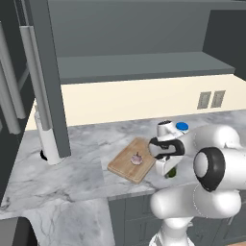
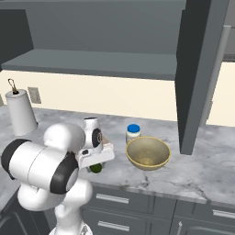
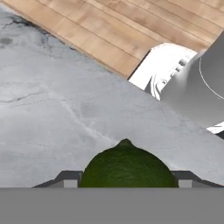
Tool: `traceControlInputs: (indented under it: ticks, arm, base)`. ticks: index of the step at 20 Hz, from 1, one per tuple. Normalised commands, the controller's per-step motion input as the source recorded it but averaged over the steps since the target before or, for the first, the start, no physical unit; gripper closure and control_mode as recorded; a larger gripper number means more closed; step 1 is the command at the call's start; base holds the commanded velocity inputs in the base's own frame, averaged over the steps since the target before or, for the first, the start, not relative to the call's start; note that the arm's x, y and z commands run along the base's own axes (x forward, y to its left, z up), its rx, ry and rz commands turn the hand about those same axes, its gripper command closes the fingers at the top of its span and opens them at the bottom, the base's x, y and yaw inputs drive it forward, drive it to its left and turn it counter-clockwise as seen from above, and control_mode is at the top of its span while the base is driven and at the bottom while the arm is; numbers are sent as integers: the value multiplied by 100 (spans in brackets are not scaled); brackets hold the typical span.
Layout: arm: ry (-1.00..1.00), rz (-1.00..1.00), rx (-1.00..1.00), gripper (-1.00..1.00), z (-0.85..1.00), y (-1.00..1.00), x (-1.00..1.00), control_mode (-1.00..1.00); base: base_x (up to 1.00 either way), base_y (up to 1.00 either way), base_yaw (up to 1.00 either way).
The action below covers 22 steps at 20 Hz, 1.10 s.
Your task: Open the cabinet. Place the bowl and condiment on the counter. Then place the lime and garlic on the cutting board.
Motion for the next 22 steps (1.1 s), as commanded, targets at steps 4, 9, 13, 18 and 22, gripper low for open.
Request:
traceControlInputs:
  ticks: [4, 9, 13, 18, 22]
  arm:
    - [-19, 1, 12, 100, 43, -20, -7, -100]
    - [-11, 7, 4, 100, 49, 4, 8, -100]
    - [-4, 13, 0, 100, 16, 19, 44, -100]
    - [-1, 19, 1, 100, 12, 8, 69, -100]
    - [0, 23, 4, 100, 41, 0, 71, -100]
  base:
    - [0, 0, 0]
    - [0, 0, 0]
    - [0, 0, 0]
    - [0, 0, 0]
    - [0, 0, 0]
